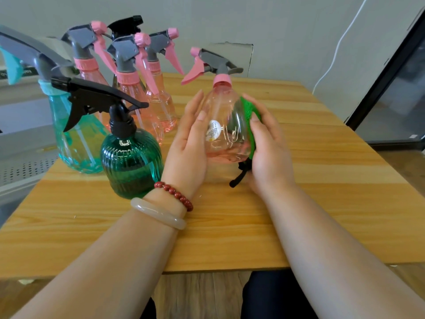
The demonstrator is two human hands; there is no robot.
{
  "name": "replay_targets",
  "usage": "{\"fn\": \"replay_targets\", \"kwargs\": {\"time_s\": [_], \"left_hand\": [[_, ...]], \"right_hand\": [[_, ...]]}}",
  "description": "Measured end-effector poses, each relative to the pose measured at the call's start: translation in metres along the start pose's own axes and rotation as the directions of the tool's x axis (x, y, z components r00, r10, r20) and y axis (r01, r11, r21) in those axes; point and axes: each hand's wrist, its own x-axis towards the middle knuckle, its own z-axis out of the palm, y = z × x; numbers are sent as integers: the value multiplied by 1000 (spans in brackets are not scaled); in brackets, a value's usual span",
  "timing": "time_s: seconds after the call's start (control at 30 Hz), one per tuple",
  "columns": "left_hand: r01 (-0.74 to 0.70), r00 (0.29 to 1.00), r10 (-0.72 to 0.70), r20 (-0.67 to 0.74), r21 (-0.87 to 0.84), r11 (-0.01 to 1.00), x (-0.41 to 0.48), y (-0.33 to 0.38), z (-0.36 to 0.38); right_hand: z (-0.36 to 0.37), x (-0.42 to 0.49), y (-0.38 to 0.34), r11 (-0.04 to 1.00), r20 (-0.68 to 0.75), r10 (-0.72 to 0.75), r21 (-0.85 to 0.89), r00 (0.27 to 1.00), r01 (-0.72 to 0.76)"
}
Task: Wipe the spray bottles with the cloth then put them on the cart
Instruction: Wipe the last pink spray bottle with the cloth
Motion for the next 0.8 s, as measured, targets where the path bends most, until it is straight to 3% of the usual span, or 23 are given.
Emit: {"fn": "replay_targets", "kwargs": {"time_s": [0.1,0.2,0.3,0.47,0.53,0.6,0.7,0.8], "left_hand": [[-19,1000,17,13,129,991,1,-4,0],[46,998,-49,42,64,997,3,-5,1],[65,996,-68,53,45,997,4,-7,2],[141,983,-155,-97,-135,981,7,-9,-5],[120,989,-131,-67,-152,981,6,-8,-6],[74,997,-75,-16,-75,994,4,-8,-4],[53,997,-53,47,-2,999,0,-5,2],[50,998,-51,43,4,999,0,-6,4]], "right_hand": [[-4,-1,1,978,-54,-99,-190,994,87],[-5,-1,4,939,-21,-143,-317,989,129],[-4,-4,6,887,102,-208,-401,973,231],[-1,-11,9,758,348,-388,-406,854,510],[0,-10,10,751,321,-400,-423,859,507],[1,-6,10,802,191,-362,-436,912,409],[-1,3,4,963,-53,-183,-212,982,168],[-6,-3,2,925,34,-242,-294,970,241]]}}
